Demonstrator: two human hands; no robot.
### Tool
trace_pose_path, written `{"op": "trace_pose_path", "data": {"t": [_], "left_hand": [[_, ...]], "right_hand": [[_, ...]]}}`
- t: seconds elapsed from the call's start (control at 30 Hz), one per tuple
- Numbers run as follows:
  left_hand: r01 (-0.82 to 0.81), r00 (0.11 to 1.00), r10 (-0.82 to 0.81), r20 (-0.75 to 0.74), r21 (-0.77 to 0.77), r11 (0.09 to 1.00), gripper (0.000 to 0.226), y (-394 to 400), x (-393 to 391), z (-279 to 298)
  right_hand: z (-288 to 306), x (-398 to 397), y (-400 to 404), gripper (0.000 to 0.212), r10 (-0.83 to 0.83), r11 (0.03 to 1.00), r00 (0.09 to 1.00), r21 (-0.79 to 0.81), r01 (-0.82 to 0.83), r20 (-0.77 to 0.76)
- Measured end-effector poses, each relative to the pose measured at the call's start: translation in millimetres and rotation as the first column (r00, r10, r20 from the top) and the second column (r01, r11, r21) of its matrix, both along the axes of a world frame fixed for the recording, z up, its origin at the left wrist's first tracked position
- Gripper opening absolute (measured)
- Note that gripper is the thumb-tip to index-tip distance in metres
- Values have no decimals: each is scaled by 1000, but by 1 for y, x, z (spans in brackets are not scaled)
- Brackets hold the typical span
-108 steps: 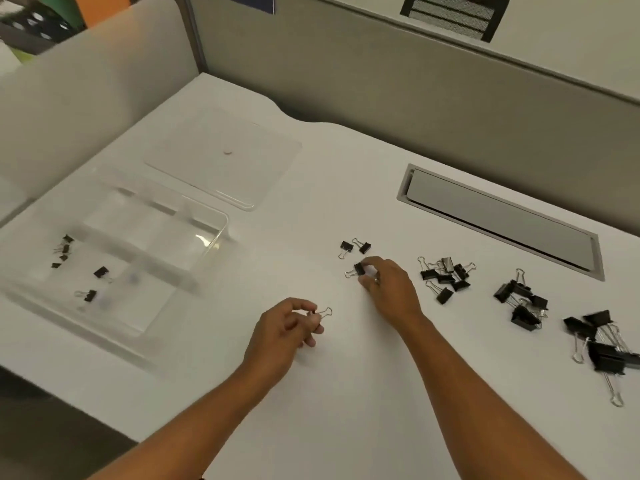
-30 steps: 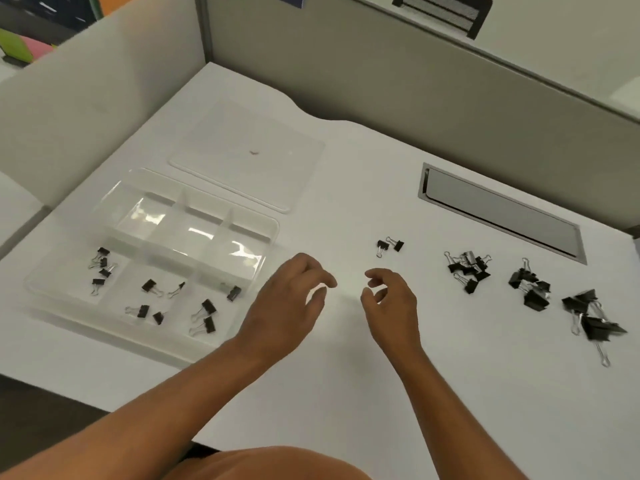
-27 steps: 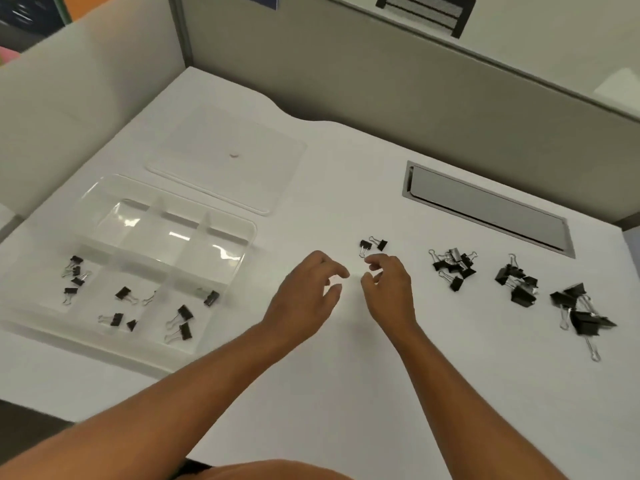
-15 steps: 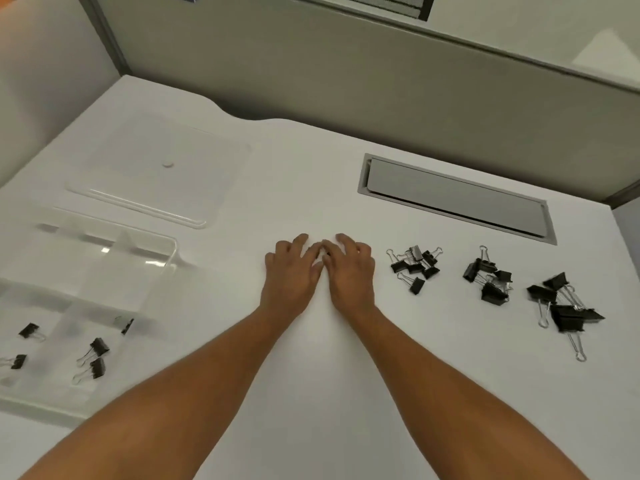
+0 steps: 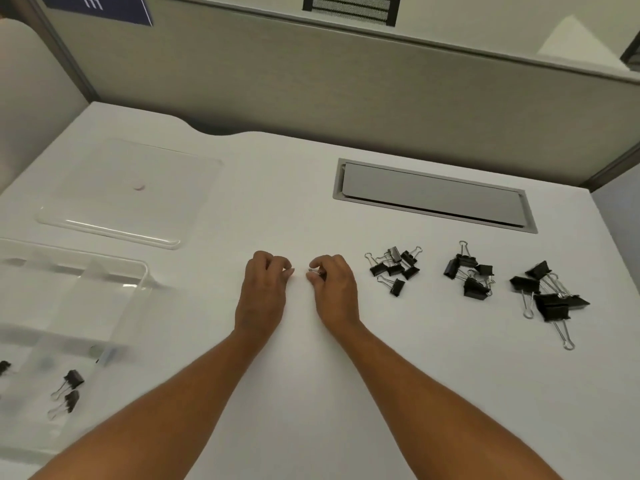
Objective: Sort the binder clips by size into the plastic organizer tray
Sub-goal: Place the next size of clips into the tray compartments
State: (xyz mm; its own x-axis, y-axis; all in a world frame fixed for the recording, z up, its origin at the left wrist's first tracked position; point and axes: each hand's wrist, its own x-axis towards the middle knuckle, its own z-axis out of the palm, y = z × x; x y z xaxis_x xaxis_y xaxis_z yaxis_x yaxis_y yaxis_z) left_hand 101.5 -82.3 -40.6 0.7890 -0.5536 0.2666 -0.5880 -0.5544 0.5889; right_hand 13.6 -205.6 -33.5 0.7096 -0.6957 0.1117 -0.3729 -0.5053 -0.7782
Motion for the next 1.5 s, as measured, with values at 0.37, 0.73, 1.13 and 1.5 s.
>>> {"op": "trace_pose_path", "data": {"t": [0.37,0.73,1.13,1.5], "left_hand": [[-342,687,66,-724,-242,908,11,69,-54,65],[-410,724,219,-654,-153,899,20,267,-27,132],[-16,943,97,-318,246,969,20,334,63,105],[-86,934,60,-353,-57,995,28,378,94,109]], "right_hand": [[48,-47,72,27,-103,617,994,782,90,-33],[48,-70,176,10,-65,521,993,846,115,-94],[91,-6,280,13,-54,613,997,786,81,-61],[137,87,330,14,398,914,893,176,-365,-209]]}}
